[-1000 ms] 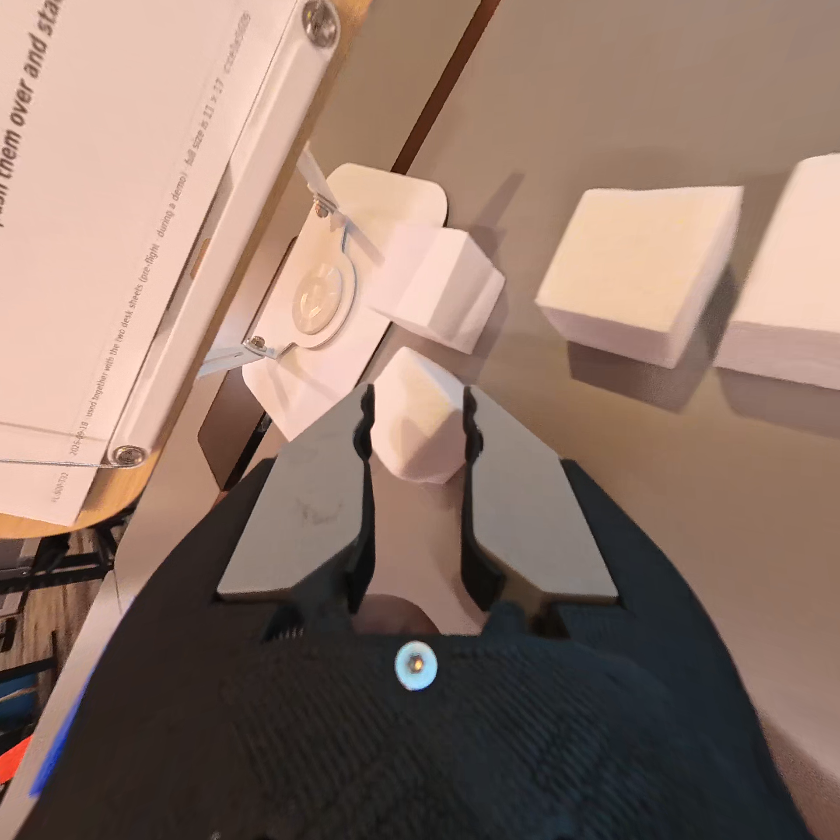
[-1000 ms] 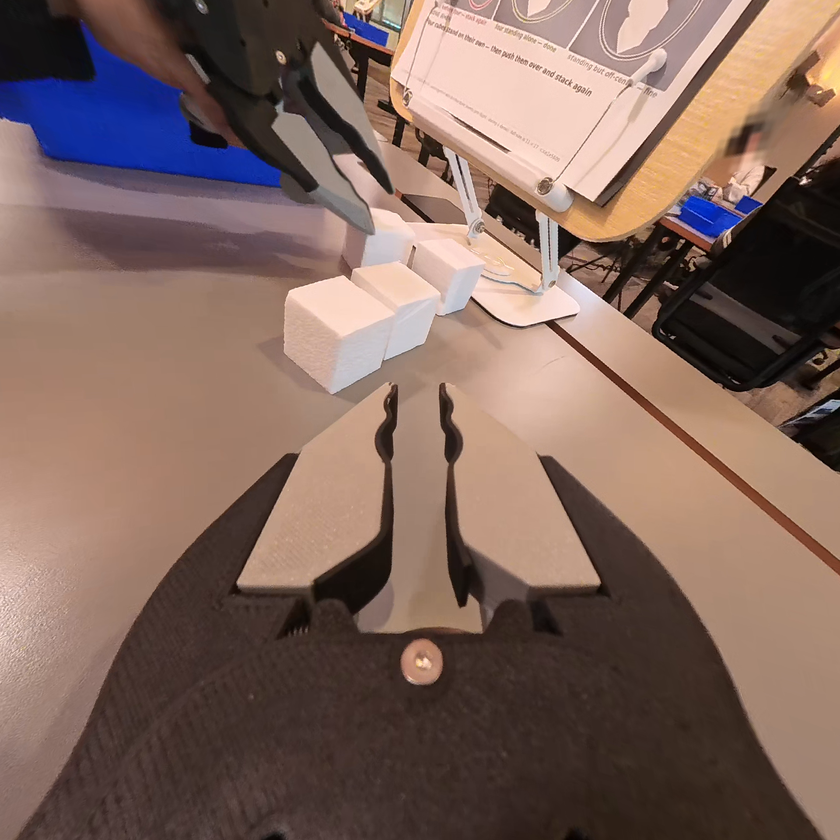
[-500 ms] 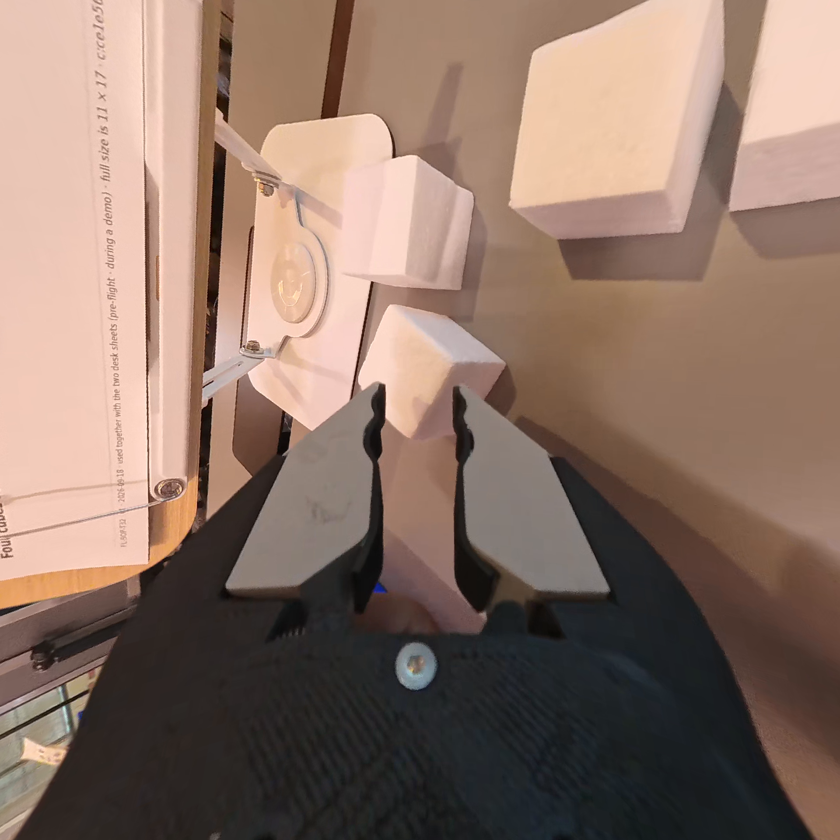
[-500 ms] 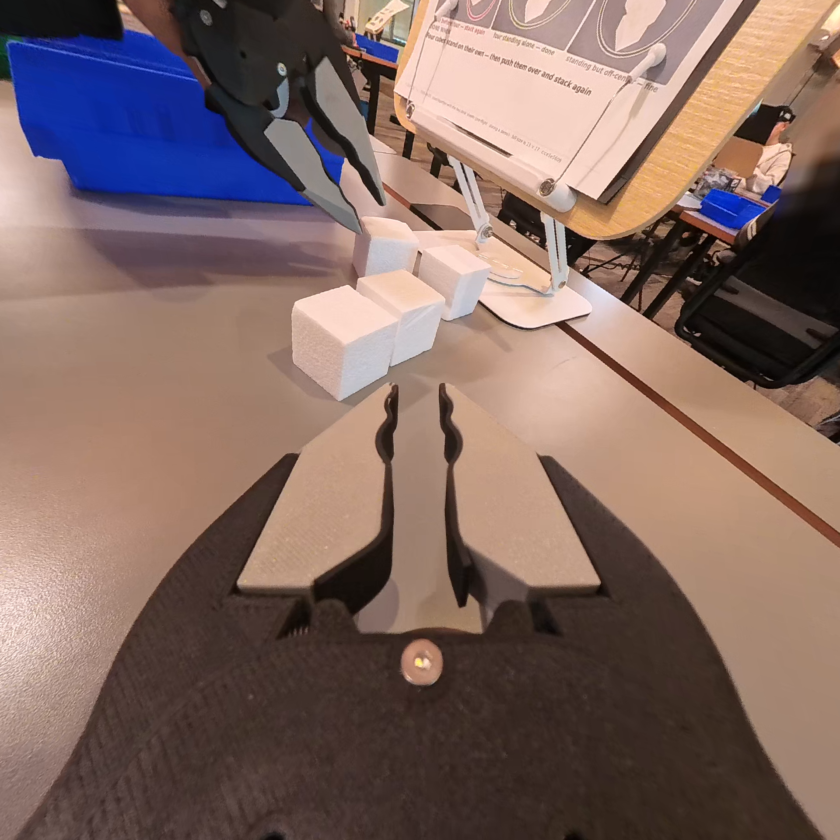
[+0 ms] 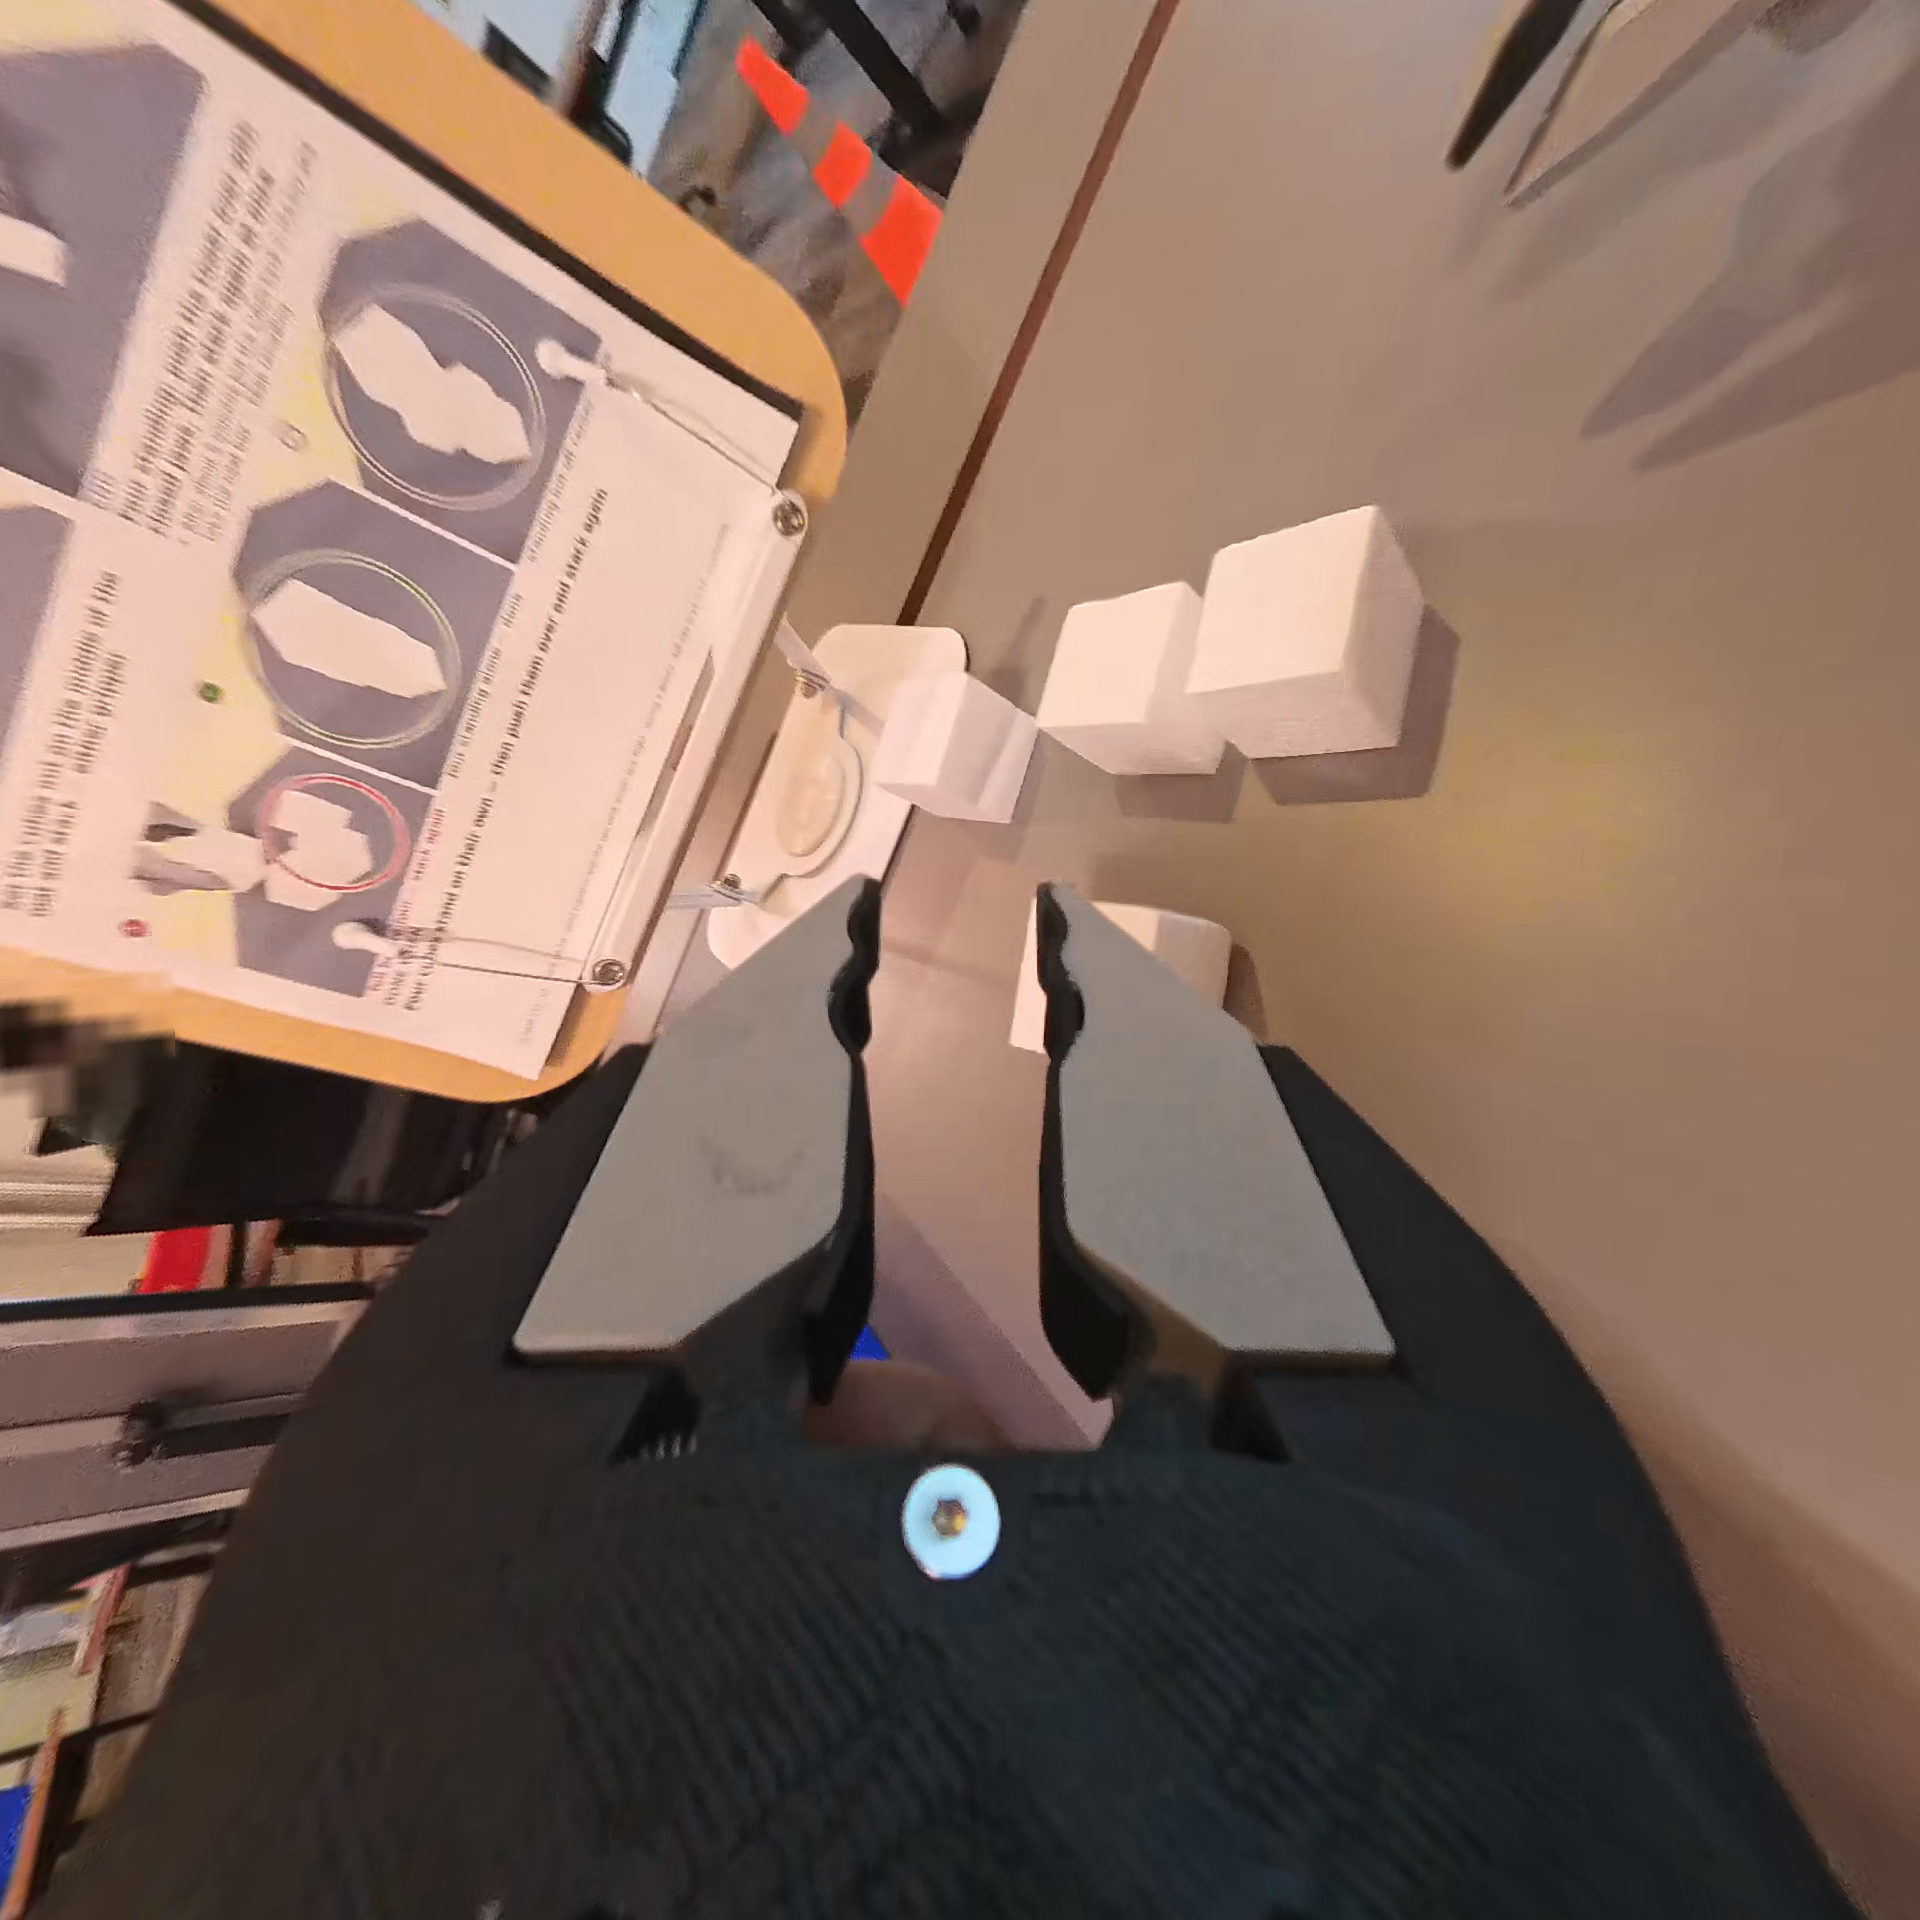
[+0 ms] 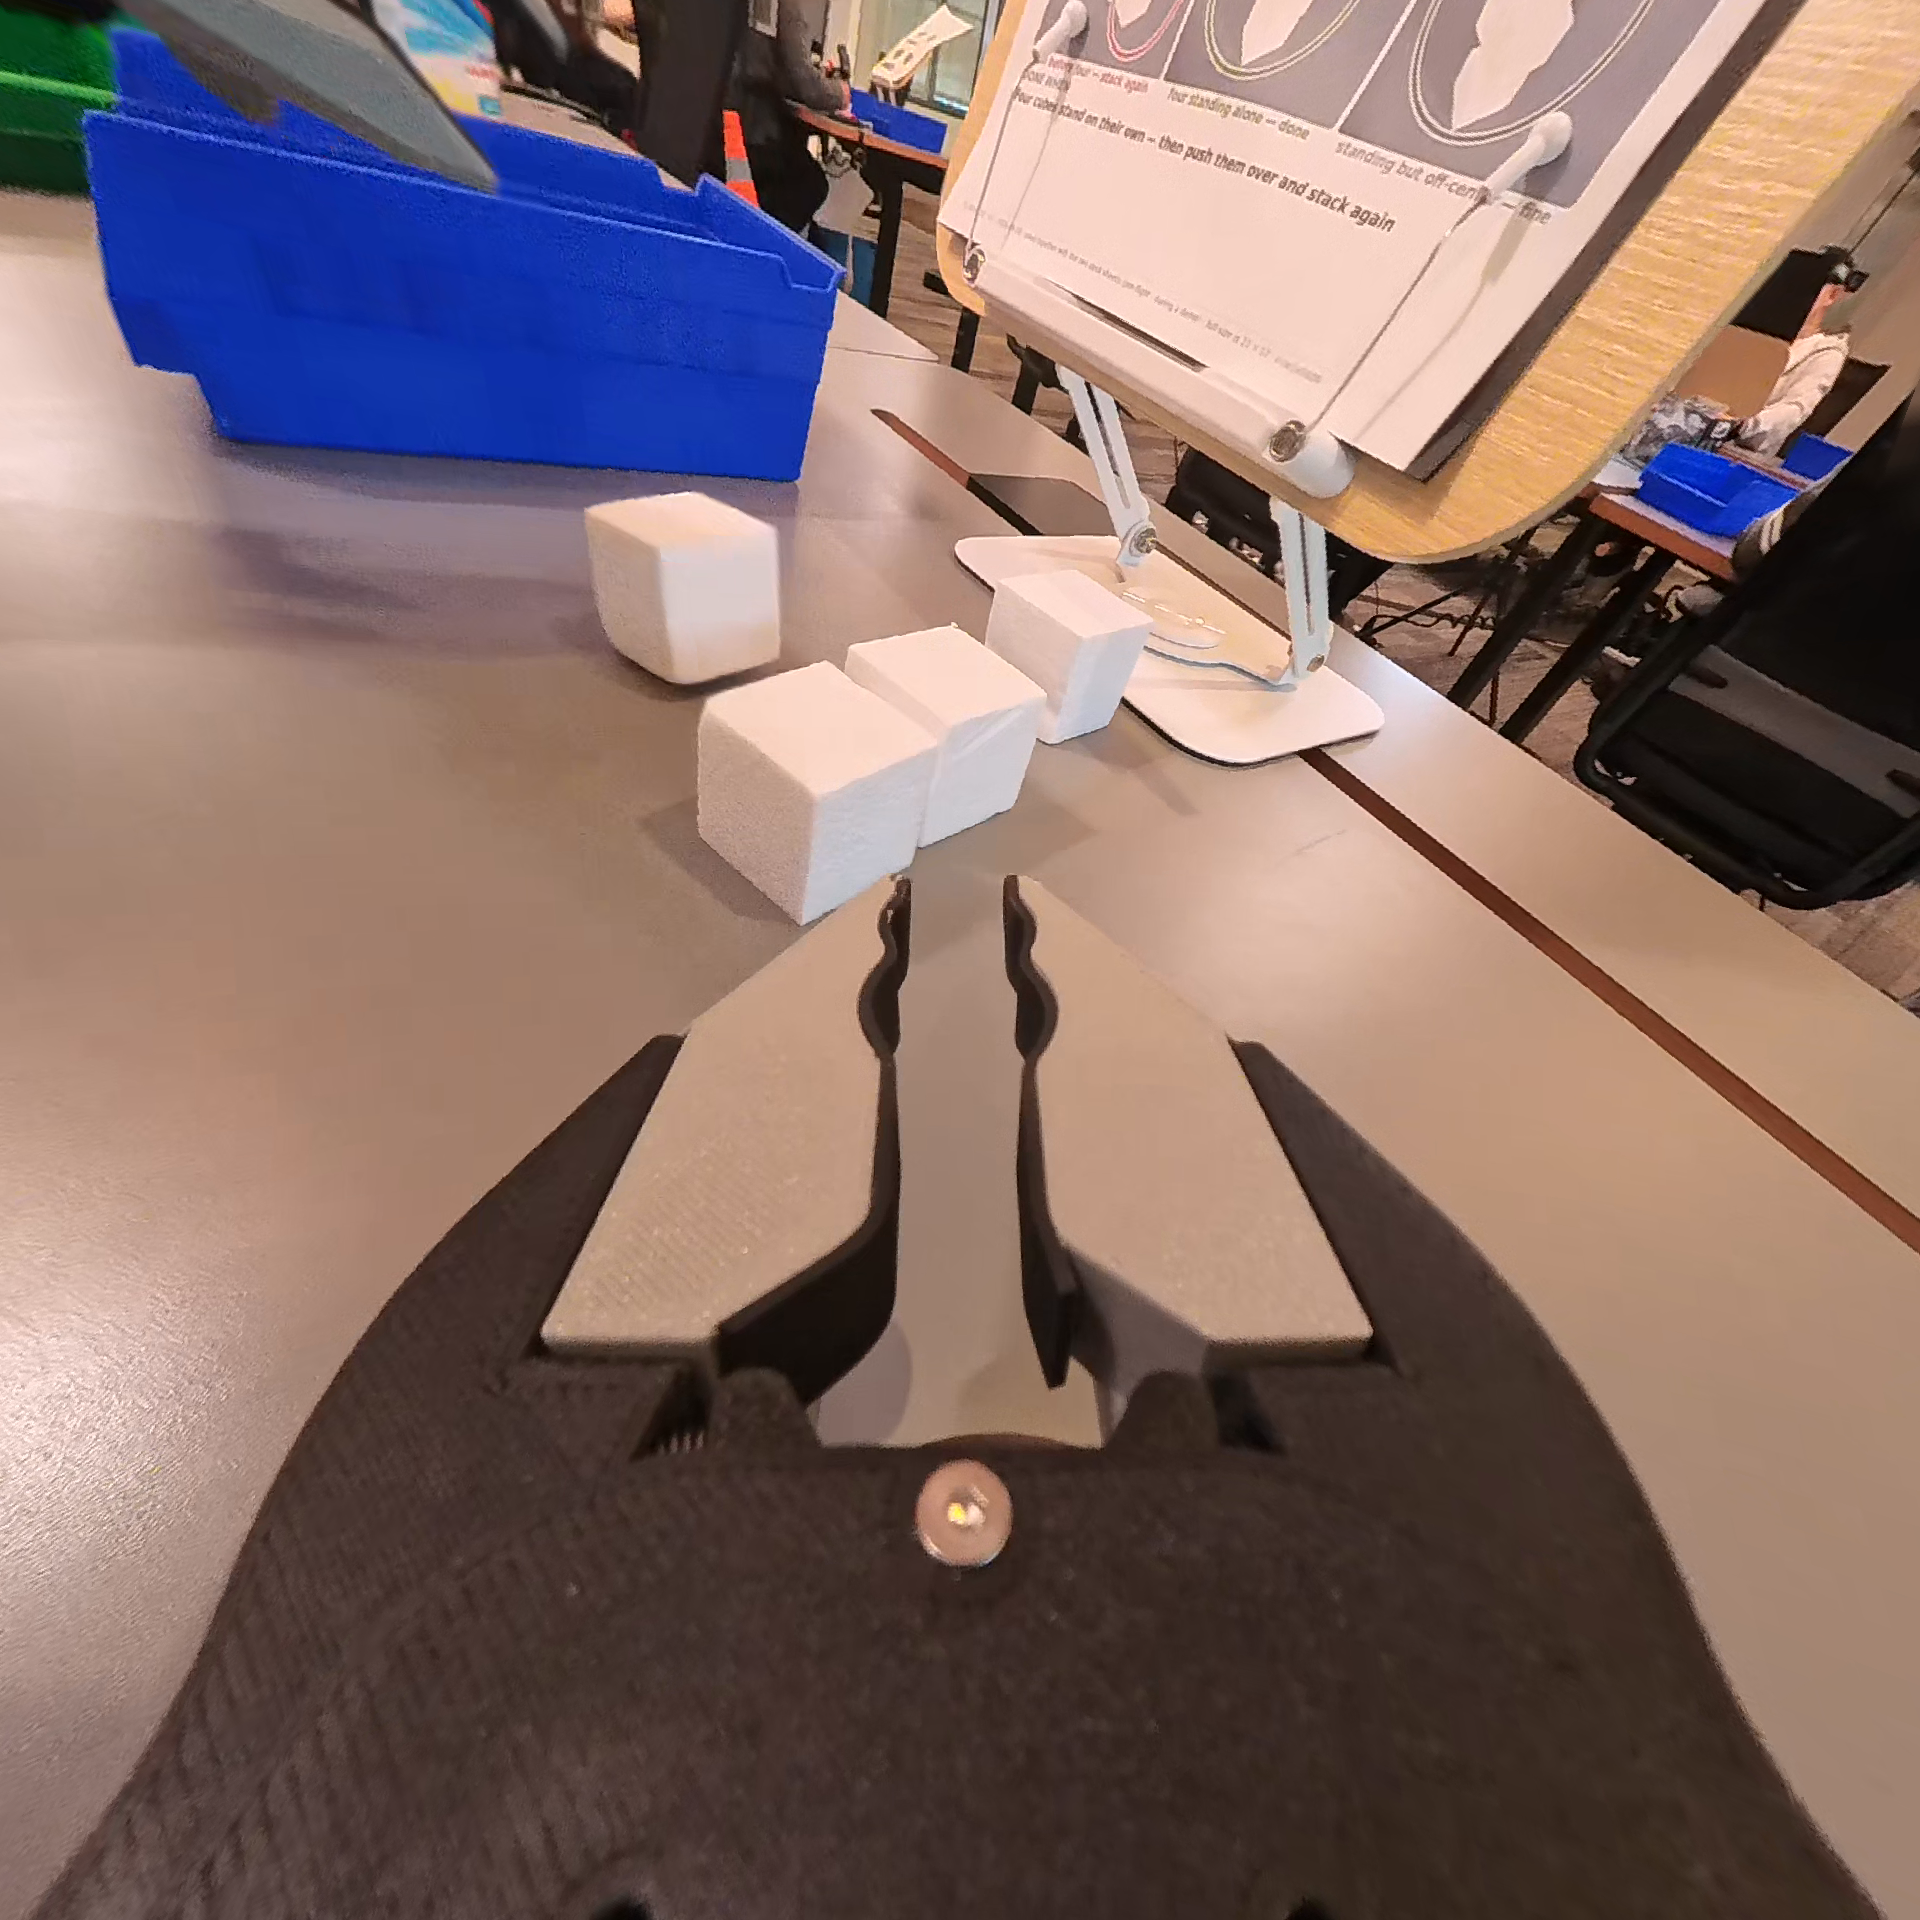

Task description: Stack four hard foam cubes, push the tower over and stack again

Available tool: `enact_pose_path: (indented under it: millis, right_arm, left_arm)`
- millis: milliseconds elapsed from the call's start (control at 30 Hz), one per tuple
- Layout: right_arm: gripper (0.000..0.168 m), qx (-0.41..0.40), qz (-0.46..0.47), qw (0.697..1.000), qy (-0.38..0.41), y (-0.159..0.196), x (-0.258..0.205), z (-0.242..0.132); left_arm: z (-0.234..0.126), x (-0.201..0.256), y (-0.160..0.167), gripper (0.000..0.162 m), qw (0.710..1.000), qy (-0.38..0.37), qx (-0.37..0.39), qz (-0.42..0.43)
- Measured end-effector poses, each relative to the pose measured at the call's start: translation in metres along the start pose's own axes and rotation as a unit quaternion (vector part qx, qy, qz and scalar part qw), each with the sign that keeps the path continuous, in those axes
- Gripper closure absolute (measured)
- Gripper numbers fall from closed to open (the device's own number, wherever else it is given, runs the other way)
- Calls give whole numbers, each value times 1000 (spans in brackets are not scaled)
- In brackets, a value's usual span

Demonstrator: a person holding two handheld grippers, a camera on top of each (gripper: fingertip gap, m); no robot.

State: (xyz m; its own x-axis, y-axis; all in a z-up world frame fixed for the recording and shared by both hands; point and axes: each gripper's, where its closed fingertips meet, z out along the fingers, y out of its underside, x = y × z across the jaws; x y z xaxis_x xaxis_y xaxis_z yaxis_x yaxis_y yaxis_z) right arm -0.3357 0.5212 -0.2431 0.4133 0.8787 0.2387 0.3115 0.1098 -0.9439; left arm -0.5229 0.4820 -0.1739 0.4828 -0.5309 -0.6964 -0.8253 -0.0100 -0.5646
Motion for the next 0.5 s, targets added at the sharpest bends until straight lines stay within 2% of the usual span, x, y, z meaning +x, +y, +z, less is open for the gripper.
enact_pose_path:
  millis: [100, 200, 233, 300, 400, 500]
  right_arm:
    - [153, -1, -8, 1000, 0, 0, -3, 0]
    - [153, -3, -12, 1000, 2, 0, -3, 0]
    - [153, -4, -12, 1000, 3, 1, -3, 0]
    - [153, -6, -12, 1000, 6, 1, -1, -1]
    - [152, -7, -7, 1000, 13, 2, 2, -2]
    - [151, -6, -2, 1000, 13, 2, 3, -2]
  left_arm:
    - [-16, 7, -9, 132, 999, -30, 16, 15]
    - [-17, -2, -23, 122, 995, -87, 58, -1]
    - [-16, -8, -29, 117, 990, -110, 80, -26]
    - [-12, -18, -38, 96, 978, -144, 122, -92]
    - [2, -32, -35, 67, 949, -188, 155, -201]
    - [20, -41, -8, 65, 932, -243, 106, -248]
